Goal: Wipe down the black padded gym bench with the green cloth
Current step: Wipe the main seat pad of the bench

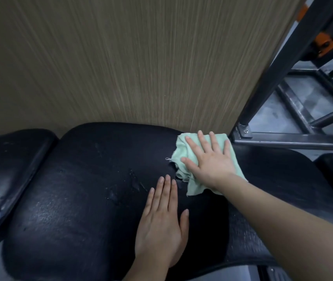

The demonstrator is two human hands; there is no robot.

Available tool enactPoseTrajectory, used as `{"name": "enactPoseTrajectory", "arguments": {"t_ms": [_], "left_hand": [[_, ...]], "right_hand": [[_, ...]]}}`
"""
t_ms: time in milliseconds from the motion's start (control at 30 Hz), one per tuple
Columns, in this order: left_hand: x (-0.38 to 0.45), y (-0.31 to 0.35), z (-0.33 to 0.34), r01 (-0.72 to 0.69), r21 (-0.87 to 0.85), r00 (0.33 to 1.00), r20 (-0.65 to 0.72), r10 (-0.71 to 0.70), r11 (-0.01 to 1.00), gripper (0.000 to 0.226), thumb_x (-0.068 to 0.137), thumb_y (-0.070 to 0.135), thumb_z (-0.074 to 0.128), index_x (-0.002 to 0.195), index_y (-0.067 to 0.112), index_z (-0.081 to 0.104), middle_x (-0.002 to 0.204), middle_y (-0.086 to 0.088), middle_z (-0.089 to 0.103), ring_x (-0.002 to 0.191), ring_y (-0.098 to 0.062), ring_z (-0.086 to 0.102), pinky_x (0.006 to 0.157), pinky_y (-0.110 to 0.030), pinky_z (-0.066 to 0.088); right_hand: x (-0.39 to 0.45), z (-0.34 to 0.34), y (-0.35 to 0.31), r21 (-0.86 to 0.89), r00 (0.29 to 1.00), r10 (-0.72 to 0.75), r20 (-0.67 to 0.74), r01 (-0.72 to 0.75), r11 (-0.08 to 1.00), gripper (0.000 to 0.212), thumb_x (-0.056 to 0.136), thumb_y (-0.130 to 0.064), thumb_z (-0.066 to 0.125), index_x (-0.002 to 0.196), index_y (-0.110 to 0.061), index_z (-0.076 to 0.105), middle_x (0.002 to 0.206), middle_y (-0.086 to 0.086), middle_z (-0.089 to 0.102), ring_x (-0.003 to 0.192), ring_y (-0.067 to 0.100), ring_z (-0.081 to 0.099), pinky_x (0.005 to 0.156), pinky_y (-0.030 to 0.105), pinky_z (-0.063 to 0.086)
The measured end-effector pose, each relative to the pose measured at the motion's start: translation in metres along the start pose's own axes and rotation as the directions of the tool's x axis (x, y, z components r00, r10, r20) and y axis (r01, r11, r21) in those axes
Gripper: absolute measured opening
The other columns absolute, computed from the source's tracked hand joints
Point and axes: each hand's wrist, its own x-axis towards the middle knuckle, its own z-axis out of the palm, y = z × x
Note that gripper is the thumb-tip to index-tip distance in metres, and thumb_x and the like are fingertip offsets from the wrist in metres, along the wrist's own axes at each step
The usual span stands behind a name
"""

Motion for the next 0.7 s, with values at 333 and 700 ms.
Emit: {"name": "enactPoseTrajectory", "arguments": {"t_ms": [333, 700], "left_hand": [[-0.003, -0.001, -0.005, -0.019, -0.003, 1.0, -0.003, 0.019, 1.0, 0.064, 0.094, 0.042, 0.03, 0.143, 0.001, 0.037, 0.153, -0.012, 0.032, 0.142, -0.021, 0.027, 0.109, -0.037, 0.02], [-0.007, 0.0, -0.009, -0.012, -0.017, 1.0, -0.02, 0.012, 1.0, 0.062, 0.095, 0.04, 0.03, 0.144, 0.003, 0.035, 0.154, -0.01, 0.029, 0.144, -0.019, 0.024, 0.11, -0.036, 0.02]], "right_hand": [[-0.025, 0.0, 0.031, -0.023, 0.968, -0.251, -0.019, 0.25, 0.968, 0.072, 0.076, -0.081, -0.008, 0.143, -0.055, -0.014, 0.158, -0.014, -0.019, 0.143, 0.013, -0.025, 0.116, 0.046, -0.015], [-0.101, 0.012, 0.138, 0.057, 0.953, 0.303, -0.024, -0.301, 0.952, 0.072, 0.075, -0.082, -0.006, 0.141, -0.056, -0.014, 0.158, -0.016, -0.015, 0.144, 0.011, -0.02, 0.117, 0.044, -0.01]]}}
